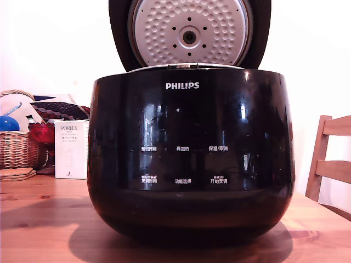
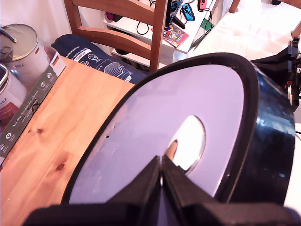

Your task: Close the rice cooker by pressing the lid down with medium force

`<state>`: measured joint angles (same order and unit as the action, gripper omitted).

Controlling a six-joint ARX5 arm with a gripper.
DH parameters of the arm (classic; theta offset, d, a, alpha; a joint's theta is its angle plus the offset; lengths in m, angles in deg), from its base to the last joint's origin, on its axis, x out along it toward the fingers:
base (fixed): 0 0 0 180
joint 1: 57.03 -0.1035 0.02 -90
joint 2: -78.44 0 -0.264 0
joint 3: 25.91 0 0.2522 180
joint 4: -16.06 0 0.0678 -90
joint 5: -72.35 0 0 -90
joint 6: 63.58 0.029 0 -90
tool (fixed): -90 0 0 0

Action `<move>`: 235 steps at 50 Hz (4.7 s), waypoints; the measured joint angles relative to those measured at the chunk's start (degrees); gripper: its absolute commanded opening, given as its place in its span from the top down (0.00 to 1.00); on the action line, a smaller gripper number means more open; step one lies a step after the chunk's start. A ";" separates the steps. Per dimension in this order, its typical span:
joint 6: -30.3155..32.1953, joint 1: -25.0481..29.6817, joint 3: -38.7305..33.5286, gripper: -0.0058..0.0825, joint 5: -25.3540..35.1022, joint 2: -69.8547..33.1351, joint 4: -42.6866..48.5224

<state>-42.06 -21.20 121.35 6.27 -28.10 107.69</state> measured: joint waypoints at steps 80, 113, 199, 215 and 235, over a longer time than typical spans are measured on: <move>-1.97 -0.26 -28.44 0.96 -0.15 10.45 -16.66; -1.97 -1.40 -38.97 0.96 1.55 13.51 -18.82; -1.88 -0.68 -53.18 0.96 8.48 21.77 -21.33; -1.86 -0.68 -55.41 0.96 8.83 23.15 -23.12; -1.79 0.98 -57.68 0.96 8.20 24.44 -24.39</move>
<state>-43.86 -20.22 63.67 14.47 -3.67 83.29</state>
